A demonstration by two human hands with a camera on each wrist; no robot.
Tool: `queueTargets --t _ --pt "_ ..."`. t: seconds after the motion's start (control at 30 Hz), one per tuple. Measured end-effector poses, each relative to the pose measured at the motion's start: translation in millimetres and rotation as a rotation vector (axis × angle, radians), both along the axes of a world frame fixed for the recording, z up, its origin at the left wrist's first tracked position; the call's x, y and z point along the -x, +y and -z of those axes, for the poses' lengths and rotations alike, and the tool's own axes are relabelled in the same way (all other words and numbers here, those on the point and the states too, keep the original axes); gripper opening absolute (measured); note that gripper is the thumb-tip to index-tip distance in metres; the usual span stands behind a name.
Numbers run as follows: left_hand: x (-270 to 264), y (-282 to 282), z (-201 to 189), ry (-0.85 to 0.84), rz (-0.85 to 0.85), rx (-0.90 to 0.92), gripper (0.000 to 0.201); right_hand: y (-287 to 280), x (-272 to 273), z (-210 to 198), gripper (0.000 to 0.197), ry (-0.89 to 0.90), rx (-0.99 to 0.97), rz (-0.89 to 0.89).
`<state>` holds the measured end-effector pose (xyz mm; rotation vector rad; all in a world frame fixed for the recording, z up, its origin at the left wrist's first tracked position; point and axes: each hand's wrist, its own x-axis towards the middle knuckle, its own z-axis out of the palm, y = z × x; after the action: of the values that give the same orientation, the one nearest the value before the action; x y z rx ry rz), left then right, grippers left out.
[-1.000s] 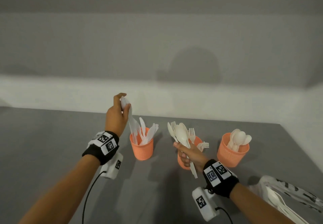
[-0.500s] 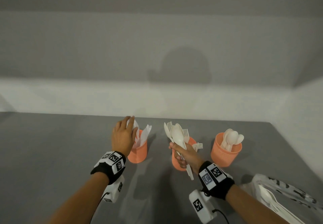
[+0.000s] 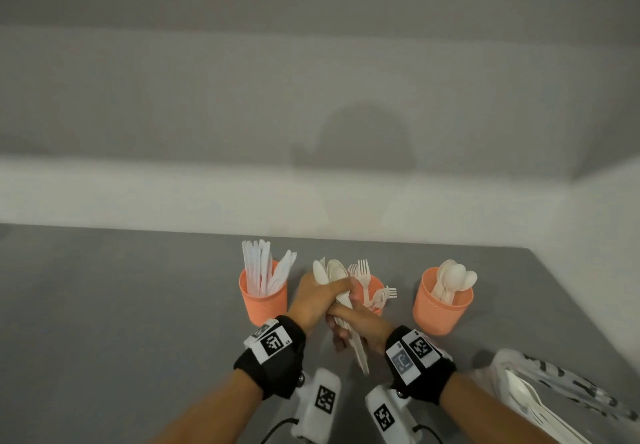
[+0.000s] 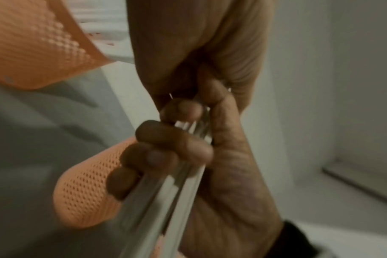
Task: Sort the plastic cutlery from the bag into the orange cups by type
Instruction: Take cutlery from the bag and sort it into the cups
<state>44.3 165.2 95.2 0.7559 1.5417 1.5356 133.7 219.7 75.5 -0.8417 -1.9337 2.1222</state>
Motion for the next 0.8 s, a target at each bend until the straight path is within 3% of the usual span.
queueTargets --t 0.1,0.17,0.23,0.43,0.63,0.8 --pt "-4 13 5 0.157 -0.246 0.053 0.01 3 1 2 0.016 0.043 -0.141 0.135" --pt "-5 19 8 0.12 -0.37 0.027 0.016 4 2 5 0.022 0.057 -0.291 0.196" --pt "-8 25 5 0.076 -0.401 0.013 0.017 4 1 8 0.019 0.102 -0.311 0.212" --pt "-5 25 -9 0.107 -0.167 -0.038 0.031 13 -7 11 0.035 0.08 0.048 0.287" --pt "14 20 -16 0.246 -0.038 -0.067 0.023 25 -18 6 0.044 0.04 0.286 0.148" --pt "24 22 -18 0.143 0.006 -0.037 0.025 24 -18 4 0.046 0.076 0.359 0.115"
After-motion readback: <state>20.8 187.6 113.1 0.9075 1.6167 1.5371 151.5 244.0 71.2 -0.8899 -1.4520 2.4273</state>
